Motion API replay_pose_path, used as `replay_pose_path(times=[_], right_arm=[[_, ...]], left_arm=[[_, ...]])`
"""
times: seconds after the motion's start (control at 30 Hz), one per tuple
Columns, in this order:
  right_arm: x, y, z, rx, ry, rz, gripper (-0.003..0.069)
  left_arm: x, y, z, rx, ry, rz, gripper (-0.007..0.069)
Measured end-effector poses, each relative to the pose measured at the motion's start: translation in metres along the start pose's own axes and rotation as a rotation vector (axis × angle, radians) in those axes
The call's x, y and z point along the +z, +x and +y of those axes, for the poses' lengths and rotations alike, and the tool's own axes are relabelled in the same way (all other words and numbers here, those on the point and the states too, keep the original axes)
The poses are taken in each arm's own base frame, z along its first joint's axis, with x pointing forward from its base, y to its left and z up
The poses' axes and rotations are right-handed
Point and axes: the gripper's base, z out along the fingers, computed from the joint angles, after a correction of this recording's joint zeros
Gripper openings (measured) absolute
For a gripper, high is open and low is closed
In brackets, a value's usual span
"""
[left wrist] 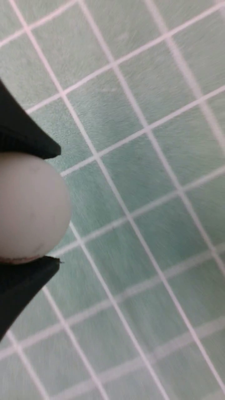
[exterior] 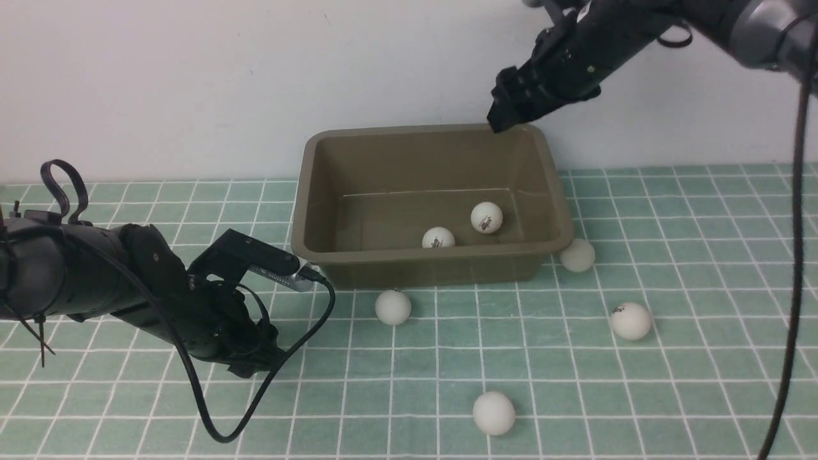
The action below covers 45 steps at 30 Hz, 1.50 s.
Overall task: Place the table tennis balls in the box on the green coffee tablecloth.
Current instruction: 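Reach for and grasp a ping pong ball on the table beside the basket, then drop the ball into the bin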
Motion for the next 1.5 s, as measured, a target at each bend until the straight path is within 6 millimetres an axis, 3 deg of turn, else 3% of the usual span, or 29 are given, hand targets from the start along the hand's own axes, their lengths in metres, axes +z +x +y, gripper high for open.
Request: replay_pose_path(times=[0.1,0.23,0.33,0.47,0.67,0.9,1.03,1.27,1.5], right_arm=[[0.020,0.042,-0.016,0.061,-0.022,0.146,0.0456],[0.041,0.083,-0.008,0.061,-0.125,0.219,0.0442],[0.060,0.104,0.005,0.079,-0.204,0.210,0.0440],[0.084,0.124,0.012,0.087,-0.232,0.199,0.0440],[0.089,0.124,0.012,0.089,-0.219,0.166,0.0440],[0.100,0.120,0.039,0.002,-0.244,0.183,0.0437],[0.110,0.122,0.052,-0.048,-0.221,0.216,0.0419],[0.125,0.127,0.051,-0.035,-0.195,0.261,0.0412],[0.146,0.134,0.052,-0.029,-0.198,0.298,0.0412]], left_arm=[[-0.030,-0.012,-0.011,0.015,0.014,-0.081,0.0349],[-0.056,-0.047,-0.024,0.066,0.022,-0.217,0.0349],[-0.054,-0.080,-0.030,0.099,0.022,-0.291,0.0349],[-0.025,-0.114,-0.030,0.117,0.034,-0.289,0.0349],[0.028,-0.162,-0.016,0.111,0.049,-0.270,0.0349],[0.073,-0.186,-0.009,0.140,0.061,-0.237,0.0349],[0.089,-0.189,-0.005,0.164,0.053,-0.209,0.0349],[0.112,-0.183,0.000,0.176,0.045,-0.163,0.0358],[0.111,-0.186,0.000,0.193,0.038,-0.177,0.0470]])
